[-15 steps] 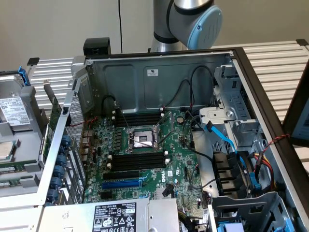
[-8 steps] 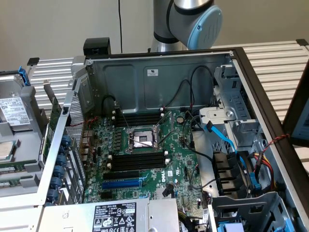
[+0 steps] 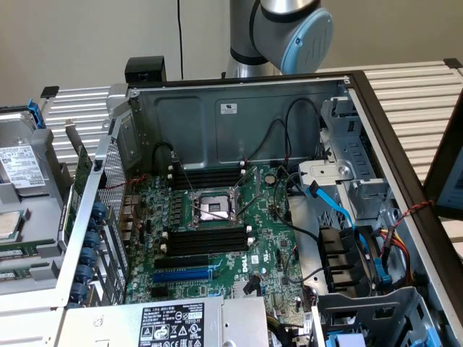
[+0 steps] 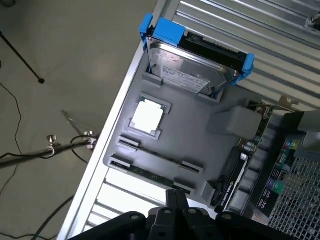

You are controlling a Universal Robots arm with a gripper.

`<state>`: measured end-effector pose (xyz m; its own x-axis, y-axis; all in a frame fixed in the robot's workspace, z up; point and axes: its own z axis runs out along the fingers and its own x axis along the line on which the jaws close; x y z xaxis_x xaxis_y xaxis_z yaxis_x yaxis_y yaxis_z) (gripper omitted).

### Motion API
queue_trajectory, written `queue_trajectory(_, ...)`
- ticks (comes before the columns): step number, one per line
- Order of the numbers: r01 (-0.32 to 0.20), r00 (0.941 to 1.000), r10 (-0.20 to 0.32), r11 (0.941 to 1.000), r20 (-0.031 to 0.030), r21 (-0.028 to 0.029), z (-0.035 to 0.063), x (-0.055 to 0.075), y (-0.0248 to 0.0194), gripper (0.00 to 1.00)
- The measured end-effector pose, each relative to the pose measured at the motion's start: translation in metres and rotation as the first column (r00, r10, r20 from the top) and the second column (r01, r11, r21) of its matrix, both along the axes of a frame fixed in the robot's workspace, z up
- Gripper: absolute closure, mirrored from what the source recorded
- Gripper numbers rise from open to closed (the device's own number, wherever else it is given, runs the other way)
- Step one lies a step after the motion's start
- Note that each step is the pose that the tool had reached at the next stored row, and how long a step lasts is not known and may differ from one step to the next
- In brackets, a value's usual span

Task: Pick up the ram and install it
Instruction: 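Pick up the ram and move it above insertion slot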

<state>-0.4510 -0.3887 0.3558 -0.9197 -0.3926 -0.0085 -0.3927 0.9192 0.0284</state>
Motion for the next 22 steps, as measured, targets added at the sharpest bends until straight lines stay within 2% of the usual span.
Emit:
queue_trajectory(3, -0.055, 0.9985, 0.055, 0.9985, 0.0019, -0.0001, -0.0005, 0.0, 0.0, 0.89)
queue_trajectory(6, -0.109, 0.9941, 0.109, 0.9941, 0.002, 0.0, -0.0009, -0.0001, 0.0001, 0.89)
queue_trajectory(11, -0.199, 0.9801, 0.199, 0.9801, 0.0021, 0.0, -0.0012, -0.0001, 0.0, 0.89)
queue_trajectory(14, -0.251, 0.968, 0.251, 0.968, 0.002, 0.0, -0.0012, -0.0001, 0.0, 0.89)
queue_trajectory(17, -0.304, 0.9526, 0.304, 0.9526, 0.002, 0.0, -0.0014, 0.0, 0.0, 0.89)
queue_trajectory(20, -0.355, 0.9348, 0.355, 0.9348, 0.002, 0.0, -0.0016, 0.0, 0.0, 0.89)
queue_trajectory(22, -0.39, 0.9208, 0.39, 0.9209, 0.002, 0.0, -0.0017, 0.0, 0.0, 0.89)
